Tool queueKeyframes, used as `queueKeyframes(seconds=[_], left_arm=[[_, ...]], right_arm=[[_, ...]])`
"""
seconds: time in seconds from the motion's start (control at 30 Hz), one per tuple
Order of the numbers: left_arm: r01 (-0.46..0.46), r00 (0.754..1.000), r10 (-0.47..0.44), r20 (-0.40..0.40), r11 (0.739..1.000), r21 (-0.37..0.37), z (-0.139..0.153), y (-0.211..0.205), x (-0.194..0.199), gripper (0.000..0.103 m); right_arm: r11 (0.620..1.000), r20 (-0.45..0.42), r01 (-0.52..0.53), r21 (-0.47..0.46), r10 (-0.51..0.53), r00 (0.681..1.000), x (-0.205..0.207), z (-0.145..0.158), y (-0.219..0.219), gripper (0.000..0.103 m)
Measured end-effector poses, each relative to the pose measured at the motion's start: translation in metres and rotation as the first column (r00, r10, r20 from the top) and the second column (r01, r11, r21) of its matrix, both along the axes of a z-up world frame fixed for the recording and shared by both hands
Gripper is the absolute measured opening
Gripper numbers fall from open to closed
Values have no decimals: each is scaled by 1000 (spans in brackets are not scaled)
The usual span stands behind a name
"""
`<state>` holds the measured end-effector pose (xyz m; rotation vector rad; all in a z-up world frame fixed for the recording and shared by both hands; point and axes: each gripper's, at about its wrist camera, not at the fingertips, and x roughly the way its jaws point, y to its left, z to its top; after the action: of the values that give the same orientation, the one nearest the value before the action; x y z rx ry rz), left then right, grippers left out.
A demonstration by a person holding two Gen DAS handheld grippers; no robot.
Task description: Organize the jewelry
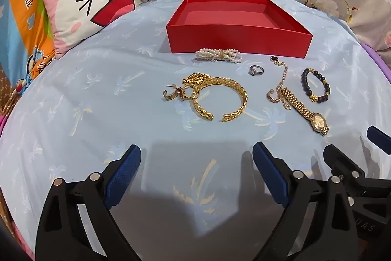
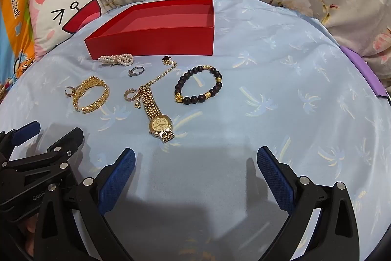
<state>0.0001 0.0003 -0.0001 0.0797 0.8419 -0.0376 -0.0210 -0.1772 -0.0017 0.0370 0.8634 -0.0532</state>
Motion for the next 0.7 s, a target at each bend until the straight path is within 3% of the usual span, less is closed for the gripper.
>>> queueKeyframes(seconds=[0.7], left_arm=[[-3,1000,3,0,1000,19,1,0,-1,90]], right_arm=[[1000,-2,0,-8,0,1000,2,3,-1,98]])
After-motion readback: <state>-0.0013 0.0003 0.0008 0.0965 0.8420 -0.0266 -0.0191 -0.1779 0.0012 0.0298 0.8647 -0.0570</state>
